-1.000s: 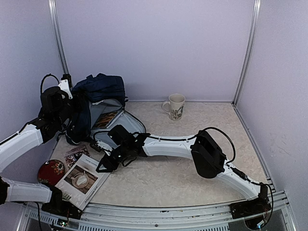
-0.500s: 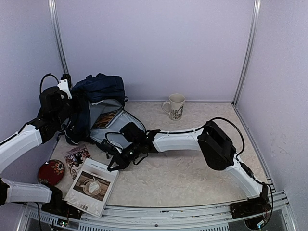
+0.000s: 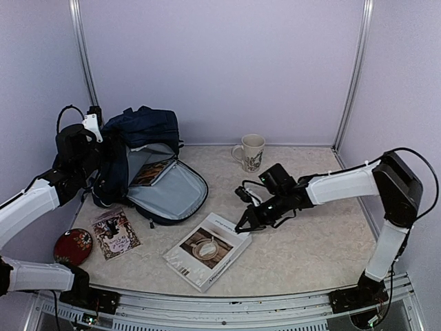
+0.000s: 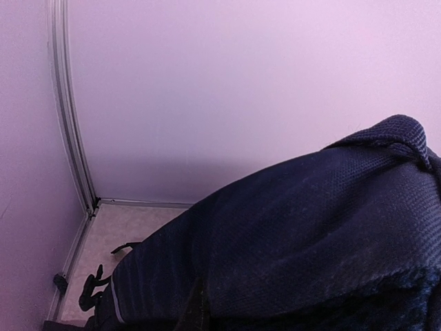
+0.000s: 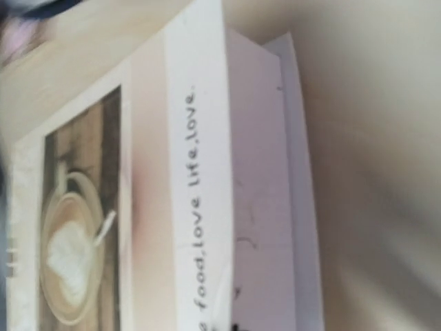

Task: Pack the student bag
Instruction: Move the book to the center of the board, then pick up the book from the center of the board.

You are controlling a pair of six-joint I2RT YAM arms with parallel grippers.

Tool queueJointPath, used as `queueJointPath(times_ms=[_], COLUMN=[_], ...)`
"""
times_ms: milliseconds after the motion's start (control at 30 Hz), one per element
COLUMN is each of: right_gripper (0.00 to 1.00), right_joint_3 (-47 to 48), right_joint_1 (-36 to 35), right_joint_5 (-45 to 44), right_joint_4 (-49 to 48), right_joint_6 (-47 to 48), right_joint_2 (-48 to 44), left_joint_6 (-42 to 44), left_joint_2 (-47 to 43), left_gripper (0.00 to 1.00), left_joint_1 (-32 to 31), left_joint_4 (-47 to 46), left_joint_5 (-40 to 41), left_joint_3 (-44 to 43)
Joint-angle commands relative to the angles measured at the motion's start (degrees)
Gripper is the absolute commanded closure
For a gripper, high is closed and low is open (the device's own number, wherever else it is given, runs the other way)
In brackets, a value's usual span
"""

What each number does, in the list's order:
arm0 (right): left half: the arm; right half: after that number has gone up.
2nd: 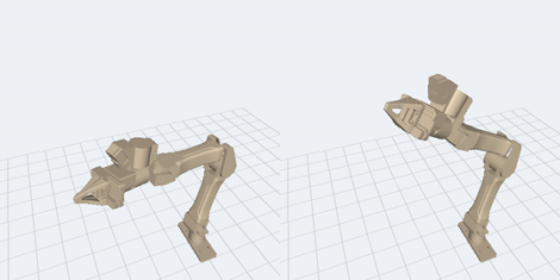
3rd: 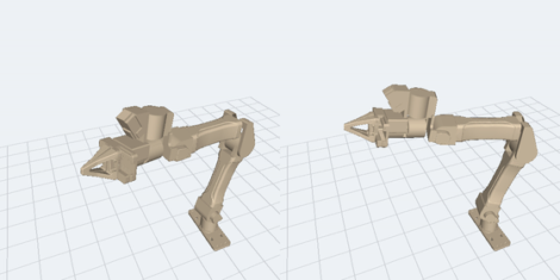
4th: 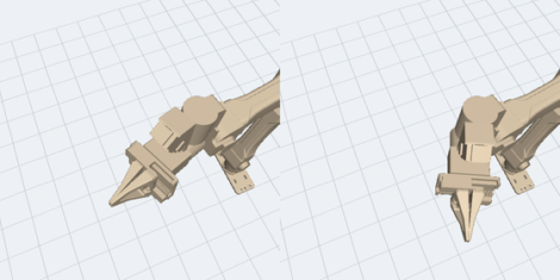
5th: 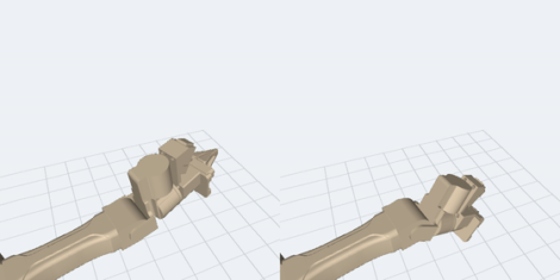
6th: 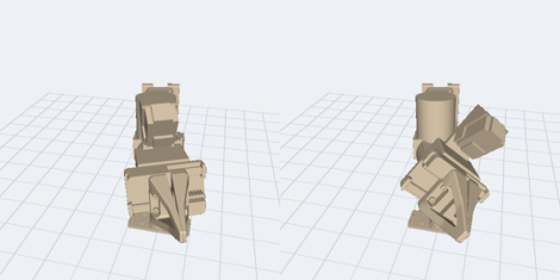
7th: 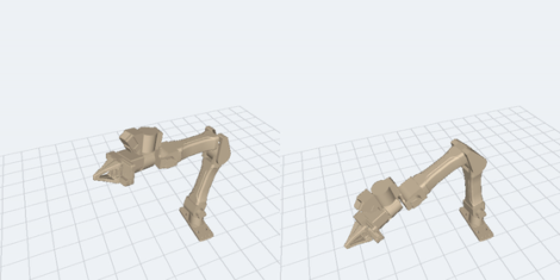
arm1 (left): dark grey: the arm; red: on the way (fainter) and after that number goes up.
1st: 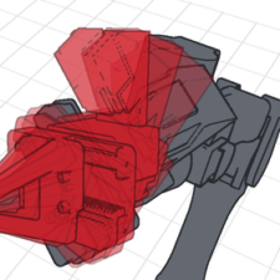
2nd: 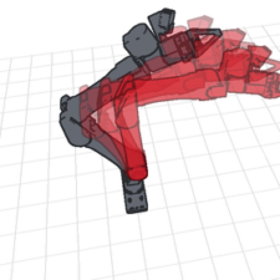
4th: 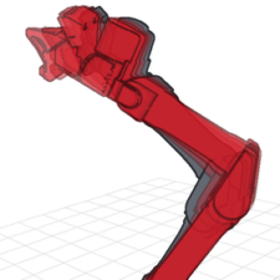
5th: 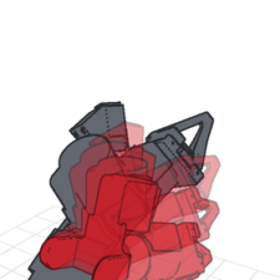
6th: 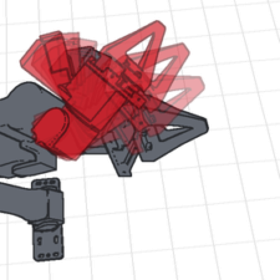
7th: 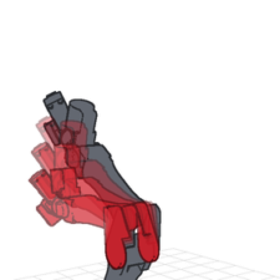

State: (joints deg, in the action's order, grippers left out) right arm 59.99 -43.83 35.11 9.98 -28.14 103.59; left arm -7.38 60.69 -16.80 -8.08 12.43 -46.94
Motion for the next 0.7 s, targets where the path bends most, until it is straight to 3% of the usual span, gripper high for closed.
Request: queueJointPath(times_ms=[0,100,133,233,300,400,533,667], right_gripper=[1.00,1.00,0.96,0.57,0.46,0.45,0.56,0.52], right_joint_3=[-14.5,-20.1,-20.9,-20.4,-19.2,-16.1,-9.7,-4.6], right_joint_1=[9.6,15.4,16.4,17.4,18.2,20.6,21.7,21.7], right_joint_5=[-10.5,-11.4,-11.2,-10.4,-9.5,-5.6,-2.2,-3.4], right_joint_4=[-0.1,0.8,1.2,3.1,2.8,2.1,6.5,11.7], right_joint_6=[-6.5,-7.1,-7.1,-5.7,-4.2,-1.5,4.9,10.2], right_joint_2=[-12.7,-18.2,-19.5,-20.4,-19.2,-14.5,-8.6,-5.9], left_joint_6=[-2.1,-2.3,-2.4,-2.6,-2.7,-2.8,-2.6,-2.4], left_joint_2=[-3.3,-3.2,-3.2,-2.9,-2.8,-2.9,-3.0,-2.9], left_gripper=[1.00,1.00,1.00,1.00,1.00,1.00,1.00,1.00], left_joint_1=[0.5,0.5,0.4,0.4,0.4,0.2,0.1,0.1], left_joint_4=[-11.4,-11.4,-11.4,-11.4,-11.3,-11.3,-11.3,-11.3], left_joint_5=[0.4,0.0,-0.2,-0.7,-1.0,-1.1,-1.1,-1.4], left_joint_3=[-1.7,-1.6,-1.7,-1.7,-1.8,-1.8,-1.8,-1.9])
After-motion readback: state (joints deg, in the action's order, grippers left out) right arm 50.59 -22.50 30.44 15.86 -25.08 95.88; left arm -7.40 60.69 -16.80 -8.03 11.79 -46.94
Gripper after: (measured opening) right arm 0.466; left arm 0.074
